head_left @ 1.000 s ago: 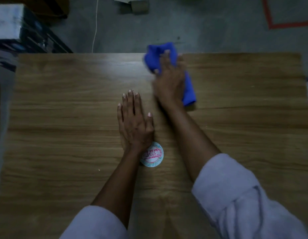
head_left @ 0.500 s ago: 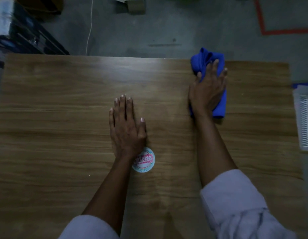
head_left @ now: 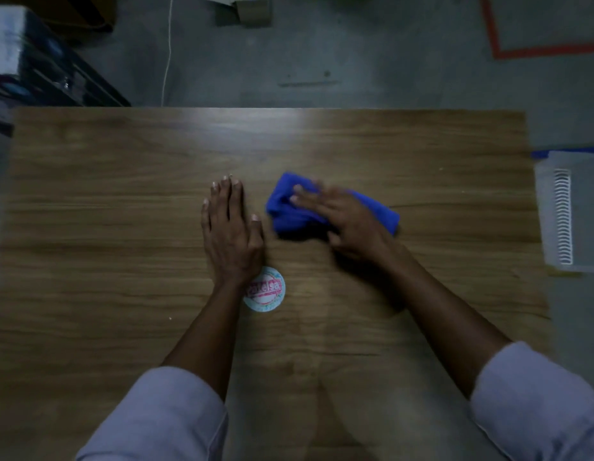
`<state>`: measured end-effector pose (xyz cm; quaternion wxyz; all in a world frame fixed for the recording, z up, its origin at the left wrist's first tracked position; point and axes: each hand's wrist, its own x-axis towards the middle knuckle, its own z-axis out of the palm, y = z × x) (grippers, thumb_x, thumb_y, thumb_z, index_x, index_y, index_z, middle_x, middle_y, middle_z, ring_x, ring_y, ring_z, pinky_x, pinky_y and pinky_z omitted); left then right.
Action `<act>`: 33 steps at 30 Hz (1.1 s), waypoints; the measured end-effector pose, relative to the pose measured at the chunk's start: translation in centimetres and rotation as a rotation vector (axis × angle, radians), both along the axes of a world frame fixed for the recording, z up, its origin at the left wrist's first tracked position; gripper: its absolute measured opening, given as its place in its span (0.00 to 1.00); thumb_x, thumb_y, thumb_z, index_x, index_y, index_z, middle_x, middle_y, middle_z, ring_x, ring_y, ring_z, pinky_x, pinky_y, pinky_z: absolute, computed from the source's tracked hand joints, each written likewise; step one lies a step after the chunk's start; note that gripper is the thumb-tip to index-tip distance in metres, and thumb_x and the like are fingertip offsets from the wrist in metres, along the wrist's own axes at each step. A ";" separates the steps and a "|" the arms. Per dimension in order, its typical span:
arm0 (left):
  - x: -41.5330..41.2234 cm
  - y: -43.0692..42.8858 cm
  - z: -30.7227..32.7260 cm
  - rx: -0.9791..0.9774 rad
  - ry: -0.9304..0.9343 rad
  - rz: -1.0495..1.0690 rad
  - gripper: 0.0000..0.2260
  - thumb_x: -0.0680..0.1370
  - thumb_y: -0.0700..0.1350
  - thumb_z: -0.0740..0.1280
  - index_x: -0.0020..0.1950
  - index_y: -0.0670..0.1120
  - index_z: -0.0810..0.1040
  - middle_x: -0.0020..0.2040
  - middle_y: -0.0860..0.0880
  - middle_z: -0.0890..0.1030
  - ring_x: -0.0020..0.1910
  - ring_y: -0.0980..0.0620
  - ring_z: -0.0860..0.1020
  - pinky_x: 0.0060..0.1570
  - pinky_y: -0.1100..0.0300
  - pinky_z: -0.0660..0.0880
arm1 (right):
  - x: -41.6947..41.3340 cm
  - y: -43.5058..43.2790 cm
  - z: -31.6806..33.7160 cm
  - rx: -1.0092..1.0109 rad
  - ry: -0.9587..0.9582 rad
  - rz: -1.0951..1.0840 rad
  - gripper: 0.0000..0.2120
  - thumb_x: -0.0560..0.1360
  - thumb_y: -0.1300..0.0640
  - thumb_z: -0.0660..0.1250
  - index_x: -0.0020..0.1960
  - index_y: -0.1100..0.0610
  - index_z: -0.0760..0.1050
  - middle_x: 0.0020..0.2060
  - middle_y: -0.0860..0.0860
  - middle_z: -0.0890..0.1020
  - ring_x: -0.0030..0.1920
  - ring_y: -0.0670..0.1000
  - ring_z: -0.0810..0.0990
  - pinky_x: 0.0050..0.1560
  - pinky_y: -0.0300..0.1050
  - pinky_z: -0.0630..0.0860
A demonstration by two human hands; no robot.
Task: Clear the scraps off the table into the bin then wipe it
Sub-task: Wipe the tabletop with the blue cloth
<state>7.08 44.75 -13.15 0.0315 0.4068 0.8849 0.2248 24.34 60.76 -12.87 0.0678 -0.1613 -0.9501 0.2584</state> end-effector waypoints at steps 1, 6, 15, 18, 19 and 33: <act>0.0 0.1 -0.1 0.006 -0.011 0.008 0.29 0.79 0.49 0.58 0.80 0.42 0.65 0.81 0.45 0.62 0.82 0.47 0.57 0.80 0.48 0.52 | 1.1 1.4 -0.2 0.029 -0.011 -0.151 0.38 0.66 0.67 0.63 0.77 0.58 0.66 0.76 0.55 0.68 0.78 0.61 0.61 0.79 0.56 0.57; 0.0 0.0 -0.6 0.022 0.029 0.014 0.28 0.79 0.49 0.58 0.79 0.42 0.66 0.81 0.45 0.63 0.81 0.47 0.58 0.79 0.47 0.53 | -1.7 6.9 -0.1 0.103 -0.115 -0.733 0.28 0.80 0.52 0.57 0.79 0.56 0.63 0.79 0.54 0.63 0.79 0.65 0.55 0.79 0.54 0.51; -0.1 -0.5 -0.2 0.170 -0.120 0.008 0.26 0.77 0.43 0.62 0.76 0.42 0.71 0.79 0.44 0.67 0.80 0.46 0.61 0.80 0.47 0.54 | 0.3 -3.8 0.1 -0.009 0.001 0.022 0.33 0.73 0.63 0.67 0.77 0.57 0.66 0.77 0.54 0.66 0.79 0.62 0.57 0.79 0.56 0.54; -0.2 -0.6 -0.4 0.220 -0.176 0.032 0.25 0.77 0.41 0.62 0.75 0.43 0.73 0.78 0.44 0.69 0.80 0.46 0.62 0.79 0.48 0.55 | 4.3 -2.5 0.4 -0.035 -0.059 0.099 0.37 0.68 0.67 0.66 0.77 0.57 0.67 0.77 0.54 0.67 0.79 0.62 0.57 0.79 0.56 0.55; -0.2 -0.6 -0.5 0.234 -0.174 0.033 0.24 0.77 0.41 0.62 0.74 0.43 0.74 0.78 0.44 0.69 0.79 0.46 0.63 0.79 0.49 0.55 | 4.6 -1.1 0.5 -0.040 -0.066 0.007 0.37 0.68 0.68 0.64 0.77 0.57 0.67 0.77 0.54 0.67 0.79 0.63 0.58 0.79 0.55 0.54; -0.1 -2.3 -0.3 0.304 -0.317 0.006 0.24 0.72 0.36 0.64 0.68 0.41 0.79 0.73 0.43 0.74 0.78 0.44 0.66 0.78 0.60 0.52 | 2.7 -10.4 0.8 -0.116 0.031 -0.002 0.32 0.71 0.63 0.62 0.75 0.55 0.71 0.75 0.53 0.70 0.78 0.61 0.61 0.78 0.58 0.59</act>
